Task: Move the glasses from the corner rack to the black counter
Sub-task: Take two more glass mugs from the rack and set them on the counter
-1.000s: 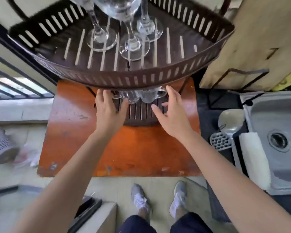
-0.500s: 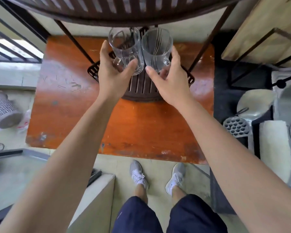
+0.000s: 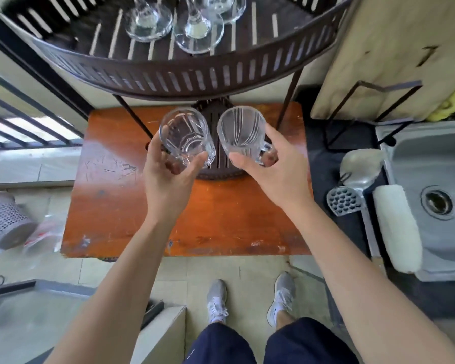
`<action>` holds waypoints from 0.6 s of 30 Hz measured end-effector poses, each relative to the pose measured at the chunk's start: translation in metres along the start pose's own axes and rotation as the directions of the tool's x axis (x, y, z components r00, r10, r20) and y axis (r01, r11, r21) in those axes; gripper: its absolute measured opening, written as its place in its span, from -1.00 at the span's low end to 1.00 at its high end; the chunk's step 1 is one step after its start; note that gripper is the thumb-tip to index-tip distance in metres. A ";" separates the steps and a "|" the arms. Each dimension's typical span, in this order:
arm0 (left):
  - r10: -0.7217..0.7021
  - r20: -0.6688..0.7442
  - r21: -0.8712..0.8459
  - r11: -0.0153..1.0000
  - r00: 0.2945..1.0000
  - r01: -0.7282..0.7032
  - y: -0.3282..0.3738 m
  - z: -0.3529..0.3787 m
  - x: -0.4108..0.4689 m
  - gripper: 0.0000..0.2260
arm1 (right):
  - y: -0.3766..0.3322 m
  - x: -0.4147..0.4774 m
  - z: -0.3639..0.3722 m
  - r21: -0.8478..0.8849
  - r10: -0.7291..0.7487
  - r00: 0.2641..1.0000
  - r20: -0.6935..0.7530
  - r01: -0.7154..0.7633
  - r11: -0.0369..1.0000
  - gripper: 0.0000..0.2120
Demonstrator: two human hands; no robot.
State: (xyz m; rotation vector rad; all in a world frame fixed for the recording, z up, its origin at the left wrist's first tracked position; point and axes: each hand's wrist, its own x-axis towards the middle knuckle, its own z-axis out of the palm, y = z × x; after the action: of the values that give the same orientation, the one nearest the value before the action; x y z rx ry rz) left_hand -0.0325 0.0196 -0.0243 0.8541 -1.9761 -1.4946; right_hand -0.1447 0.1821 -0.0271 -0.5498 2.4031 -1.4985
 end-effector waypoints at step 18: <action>0.340 0.794 -0.244 0.938 0.505 -0.247 0.171 0.113 -0.214 -0.39 | -0.041 -0.322 -0.168 0.286 0.329 0.335 -0.883 -0.174 0.942 -0.35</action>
State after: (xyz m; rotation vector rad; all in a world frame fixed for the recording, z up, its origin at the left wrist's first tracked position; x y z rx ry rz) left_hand -0.0005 0.2845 0.1059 -0.3834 -2.4564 -1.9499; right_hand 0.0826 0.4434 0.0884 1.0240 2.8028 -2.1398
